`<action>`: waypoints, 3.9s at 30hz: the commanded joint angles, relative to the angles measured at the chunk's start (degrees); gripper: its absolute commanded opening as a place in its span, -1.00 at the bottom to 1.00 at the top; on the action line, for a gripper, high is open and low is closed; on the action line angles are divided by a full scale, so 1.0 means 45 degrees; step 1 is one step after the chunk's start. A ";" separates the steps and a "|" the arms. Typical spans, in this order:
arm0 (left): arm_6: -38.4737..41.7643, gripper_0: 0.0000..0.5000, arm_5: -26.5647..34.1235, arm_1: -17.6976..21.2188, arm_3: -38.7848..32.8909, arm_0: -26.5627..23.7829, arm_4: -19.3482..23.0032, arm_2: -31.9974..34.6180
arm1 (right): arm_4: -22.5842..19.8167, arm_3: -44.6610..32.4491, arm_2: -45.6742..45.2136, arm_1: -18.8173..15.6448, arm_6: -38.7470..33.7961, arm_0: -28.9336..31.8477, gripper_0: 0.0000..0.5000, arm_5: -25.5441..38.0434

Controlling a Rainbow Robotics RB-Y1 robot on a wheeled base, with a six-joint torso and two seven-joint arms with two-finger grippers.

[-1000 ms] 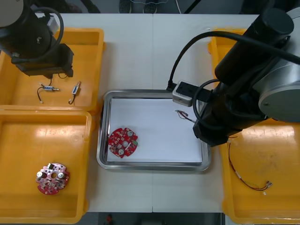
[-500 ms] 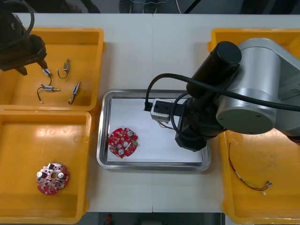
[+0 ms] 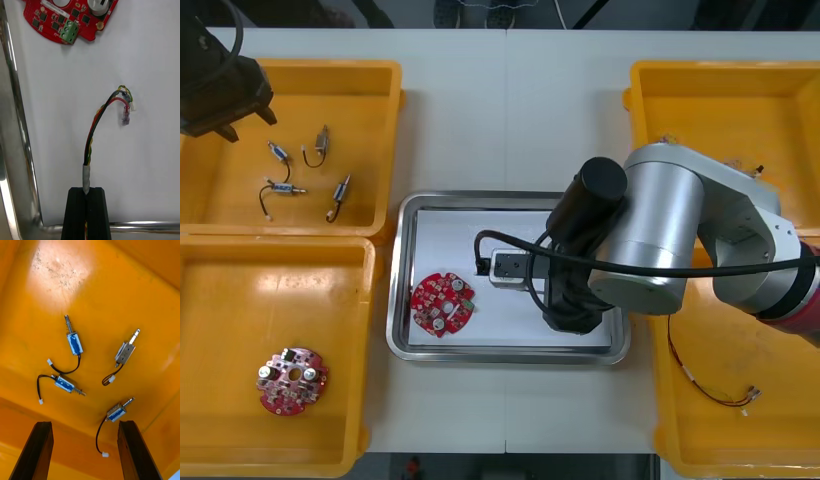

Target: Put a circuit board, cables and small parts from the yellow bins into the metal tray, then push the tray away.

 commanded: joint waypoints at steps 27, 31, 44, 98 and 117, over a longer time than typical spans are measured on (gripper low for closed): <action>0.0140 1.00 -0.3973 -0.1058 0.3712 -0.1029 -0.1147 -0.0863 | 0.0785 0.1194 0.1779 0.0332 -0.0166 -0.0151 0.46 -0.1427; 0.0082 1.00 -0.4363 -0.1117 0.4141 -0.1029 -0.1147 -0.0863 | 0.0844 0.1096 0.1682 0.0332 -0.0205 -0.0171 0.89 -0.1427; 0.0043 1.00 -0.5476 -0.1332 0.5001 -0.1009 -0.1069 -0.1624 | 0.0883 0.1096 0.1447 0.0410 -0.0245 -0.0112 1.00 -0.1408; -0.0407 -1.00 -0.7195 -0.1449 0.5001 0.0397 -0.0932 -0.1937 | 0.1176 0.0647 -0.9041 -0.0410 -0.0811 -0.1245 1.00 0.4209; -0.0426 -1.00 -0.3543 -0.1019 0.2247 0.0397 -0.1127 -0.0453 | 0.1586 0.3850 -1.1072 -0.1485 0.0146 -0.1401 1.00 0.4209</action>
